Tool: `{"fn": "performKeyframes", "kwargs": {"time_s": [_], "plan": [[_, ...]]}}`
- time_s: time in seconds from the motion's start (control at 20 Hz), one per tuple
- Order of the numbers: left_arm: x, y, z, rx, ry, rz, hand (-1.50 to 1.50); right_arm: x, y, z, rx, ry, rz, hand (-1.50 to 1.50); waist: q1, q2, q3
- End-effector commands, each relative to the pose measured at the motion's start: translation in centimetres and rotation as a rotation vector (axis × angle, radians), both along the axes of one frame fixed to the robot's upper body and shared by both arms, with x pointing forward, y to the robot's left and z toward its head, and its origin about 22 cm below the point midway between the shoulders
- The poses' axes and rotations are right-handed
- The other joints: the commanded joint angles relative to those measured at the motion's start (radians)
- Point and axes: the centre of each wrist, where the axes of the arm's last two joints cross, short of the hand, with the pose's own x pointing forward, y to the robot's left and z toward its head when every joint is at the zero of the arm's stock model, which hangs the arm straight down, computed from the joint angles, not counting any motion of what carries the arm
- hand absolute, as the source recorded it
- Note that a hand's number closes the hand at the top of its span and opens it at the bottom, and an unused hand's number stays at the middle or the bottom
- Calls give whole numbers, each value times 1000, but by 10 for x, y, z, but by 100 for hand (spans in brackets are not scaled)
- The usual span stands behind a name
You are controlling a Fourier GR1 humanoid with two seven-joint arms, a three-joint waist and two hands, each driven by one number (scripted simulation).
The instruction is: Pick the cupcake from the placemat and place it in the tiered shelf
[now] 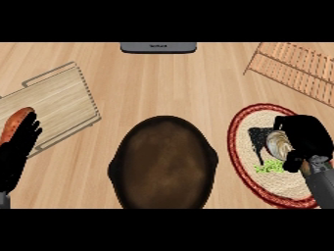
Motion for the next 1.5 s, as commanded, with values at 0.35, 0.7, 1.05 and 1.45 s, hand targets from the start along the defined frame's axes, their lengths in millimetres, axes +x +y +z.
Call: {"fn": "performKeyframes", "kwargs": {"time_s": [0.35, 0.7, 1.05, 1.45], "plan": [[-11, -2, -9, 0, 26, -7, 0, 24, 39, 69, 251, -188, -148, 150, 10, 5, 3], [-1, -11, -2, -4, 25, 12, 0, 9, 55, 142, 426, -348, -249, 150, -3, 1, 3], [-5, 13, -8, -3, 22, 7, 0, -28, 55, 204, 677, -457, -287, 150, -6, 1, 2], [-4, 12, -3, 7, 28, 20, 0, -59, 34, 275, 711, -620, -301, 150, 2, 3, 3]]}}
